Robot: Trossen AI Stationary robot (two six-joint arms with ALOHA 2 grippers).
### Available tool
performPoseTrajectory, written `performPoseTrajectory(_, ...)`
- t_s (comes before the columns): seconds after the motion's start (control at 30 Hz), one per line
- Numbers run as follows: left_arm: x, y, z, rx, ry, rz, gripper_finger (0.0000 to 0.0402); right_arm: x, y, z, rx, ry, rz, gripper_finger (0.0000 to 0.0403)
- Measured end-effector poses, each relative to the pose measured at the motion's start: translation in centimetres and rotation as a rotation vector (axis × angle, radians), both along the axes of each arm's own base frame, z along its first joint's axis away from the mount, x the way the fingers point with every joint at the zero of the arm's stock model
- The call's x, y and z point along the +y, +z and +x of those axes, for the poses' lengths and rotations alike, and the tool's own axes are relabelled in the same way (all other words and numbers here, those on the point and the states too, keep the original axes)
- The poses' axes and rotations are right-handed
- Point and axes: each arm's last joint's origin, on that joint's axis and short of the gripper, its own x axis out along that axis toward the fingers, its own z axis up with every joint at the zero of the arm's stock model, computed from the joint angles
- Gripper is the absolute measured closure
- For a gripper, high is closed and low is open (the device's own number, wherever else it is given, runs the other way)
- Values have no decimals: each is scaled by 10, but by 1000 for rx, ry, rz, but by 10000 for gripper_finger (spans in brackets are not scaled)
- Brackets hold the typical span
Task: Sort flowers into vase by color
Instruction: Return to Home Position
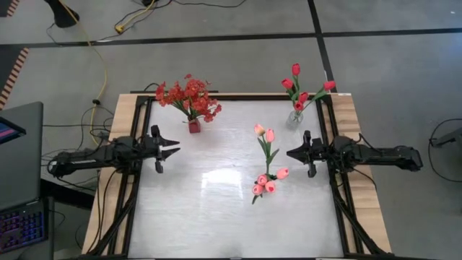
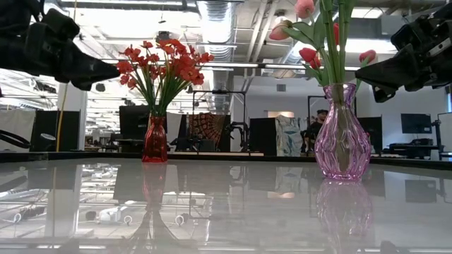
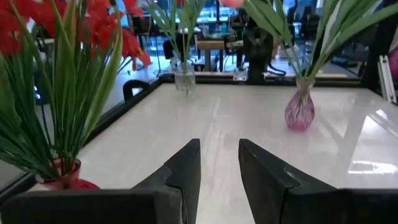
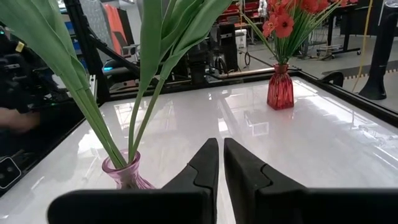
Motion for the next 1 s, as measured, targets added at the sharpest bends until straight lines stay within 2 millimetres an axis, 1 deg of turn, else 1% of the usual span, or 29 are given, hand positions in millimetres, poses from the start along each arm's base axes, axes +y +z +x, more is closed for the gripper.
performPoseTrajectory(0.13, 0, -2, 1, 38, -2, -4, 304, 0, 0, 0, 0, 0, 0, 348)
performPoseTrajectory(1.0, 0, -3, 1, 42, -4, -5, 304, 0, 0, 0, 2, 0, 0, 348)
